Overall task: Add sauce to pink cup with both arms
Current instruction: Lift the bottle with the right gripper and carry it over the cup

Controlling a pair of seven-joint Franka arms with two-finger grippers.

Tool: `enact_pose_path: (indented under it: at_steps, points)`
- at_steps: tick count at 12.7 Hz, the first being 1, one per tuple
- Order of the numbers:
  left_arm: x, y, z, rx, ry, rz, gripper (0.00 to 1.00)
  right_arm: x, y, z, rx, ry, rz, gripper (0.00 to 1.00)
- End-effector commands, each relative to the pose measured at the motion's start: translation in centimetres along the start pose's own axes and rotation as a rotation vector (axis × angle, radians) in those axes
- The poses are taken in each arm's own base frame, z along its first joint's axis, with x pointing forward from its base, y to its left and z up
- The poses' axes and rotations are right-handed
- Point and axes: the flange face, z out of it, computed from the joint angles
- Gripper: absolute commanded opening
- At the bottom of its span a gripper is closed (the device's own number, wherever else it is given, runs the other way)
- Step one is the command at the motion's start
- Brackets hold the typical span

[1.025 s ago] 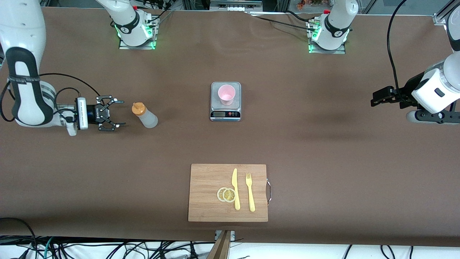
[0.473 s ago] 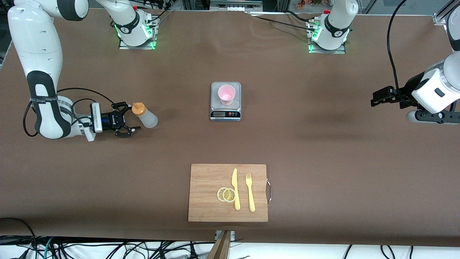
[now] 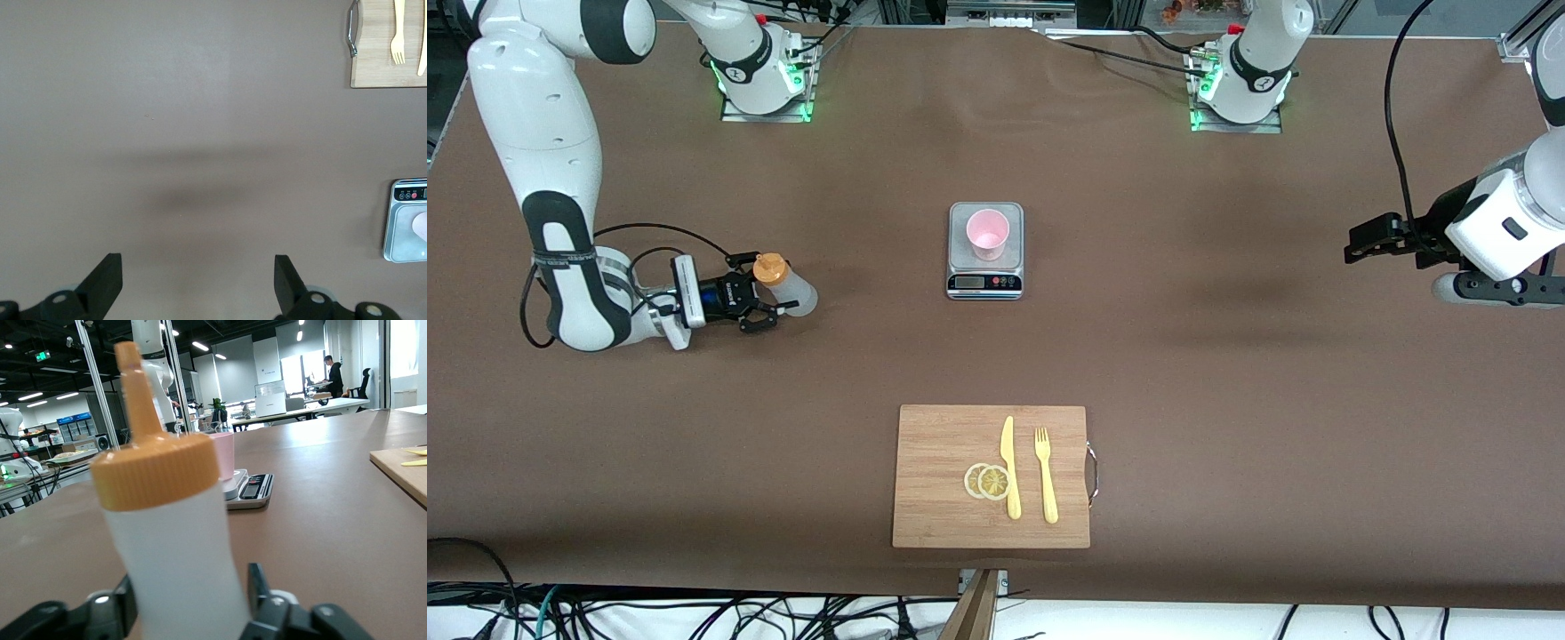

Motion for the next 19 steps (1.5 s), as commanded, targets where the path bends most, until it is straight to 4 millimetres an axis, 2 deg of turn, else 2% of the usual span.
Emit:
enact_pose_path:
  at_steps: [1,3,5,9,12,13,16,17,19]
  points:
    - [0.3,-0.2,-0.6,0.027,-0.003,-0.002,1.00,1.1,1.0,-0.6,0.011,0.026,-0.037,0.10]
    - [0.3,-0.2,-0.6,0.027,-0.003,-0.002,1.00,2.6,1.2,-0.4,0.031,0.035,-0.032,0.10]
    - [0.3,-0.3,-0.6,0.027,-0.003,-0.003,1.00,5.0,1.6,-0.4,0.046,0.011,0.012,0.10]
    - [0.3,-0.3,-0.6,0.026,-0.003,-0.002,1.00,13.0,3.0,2.1,0.106,-0.223,0.064,0.10]
    - [0.3,-0.4,-0.6,0.027,-0.003,-0.003,1.00,19.8,4.5,6.1,0.109,-0.462,0.101,0.10]
    - [0.3,-0.4,-0.6,0.027,-0.003,-0.003,1.00,21.4,4.9,7.7,0.115,-0.554,0.097,0.10]
    - [0.3,-0.4,-0.6,0.026,-0.001,-0.003,1.00,23.3,5.8,12.5,0.116,-0.689,0.083,0.10]
    - [0.3,-0.4,-0.6,0.026,-0.003,-0.003,1.00,24.0,5.9,13.3,0.101,-0.747,0.093,0.10]
    - [0.3,-0.4,-0.6,0.026,-0.001,-0.003,1.00,26.3,5.7,17.0,0.093,-0.898,0.123,0.10]
